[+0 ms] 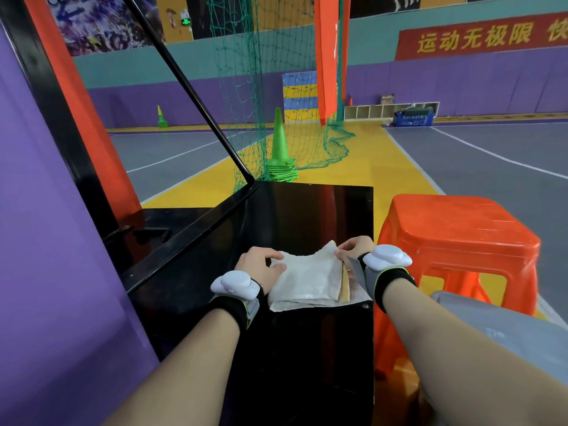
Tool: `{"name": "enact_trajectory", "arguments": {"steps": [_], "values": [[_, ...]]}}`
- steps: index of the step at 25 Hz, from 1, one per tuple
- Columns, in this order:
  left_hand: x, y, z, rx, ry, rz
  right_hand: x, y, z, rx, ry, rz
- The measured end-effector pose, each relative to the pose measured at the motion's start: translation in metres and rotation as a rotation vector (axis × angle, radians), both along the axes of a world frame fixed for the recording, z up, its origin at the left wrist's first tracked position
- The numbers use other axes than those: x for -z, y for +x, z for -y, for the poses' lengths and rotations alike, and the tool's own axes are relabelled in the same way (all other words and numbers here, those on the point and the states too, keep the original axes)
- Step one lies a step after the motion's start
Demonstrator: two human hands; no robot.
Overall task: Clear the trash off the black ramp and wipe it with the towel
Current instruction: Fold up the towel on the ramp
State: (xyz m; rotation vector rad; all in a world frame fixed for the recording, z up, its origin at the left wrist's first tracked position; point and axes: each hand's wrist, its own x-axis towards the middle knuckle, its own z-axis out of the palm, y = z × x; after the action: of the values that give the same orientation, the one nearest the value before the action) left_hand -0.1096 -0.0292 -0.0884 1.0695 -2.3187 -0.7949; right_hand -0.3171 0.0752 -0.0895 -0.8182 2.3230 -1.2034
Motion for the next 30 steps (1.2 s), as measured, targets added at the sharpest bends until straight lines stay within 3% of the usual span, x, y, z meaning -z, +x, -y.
{"name": "enact_trajectory", "arguments": {"steps": [3,7,10,14,19,23,30], "values": [[0.003,0.001,0.003,-0.012,0.016,0.002,-0.001,0.005,-0.007,0.023,-0.024,0.019],[0.005,0.002,0.005,-0.019,0.048,-0.032,-0.009,0.020,-0.014,-0.051,0.118,0.273],[0.007,0.002,0.006,-0.022,0.041,-0.041,-0.013,0.015,-0.016,-0.100,0.211,0.158],[0.007,0.003,0.007,-0.021,0.010,-0.046,-0.013,0.001,-0.022,-0.058,0.182,-0.019],[0.004,-0.001,0.005,-0.137,0.042,0.152,0.005,-0.008,-0.026,-0.037,0.351,-0.114],[-0.002,-0.008,-0.001,-0.194,0.170,0.371,0.003,-0.004,-0.024,-0.009,0.485,-0.128],[-0.001,-0.017,-0.002,-0.230,0.355,0.279,0.001,0.001,-0.025,-0.037,0.471,-0.019]]}}
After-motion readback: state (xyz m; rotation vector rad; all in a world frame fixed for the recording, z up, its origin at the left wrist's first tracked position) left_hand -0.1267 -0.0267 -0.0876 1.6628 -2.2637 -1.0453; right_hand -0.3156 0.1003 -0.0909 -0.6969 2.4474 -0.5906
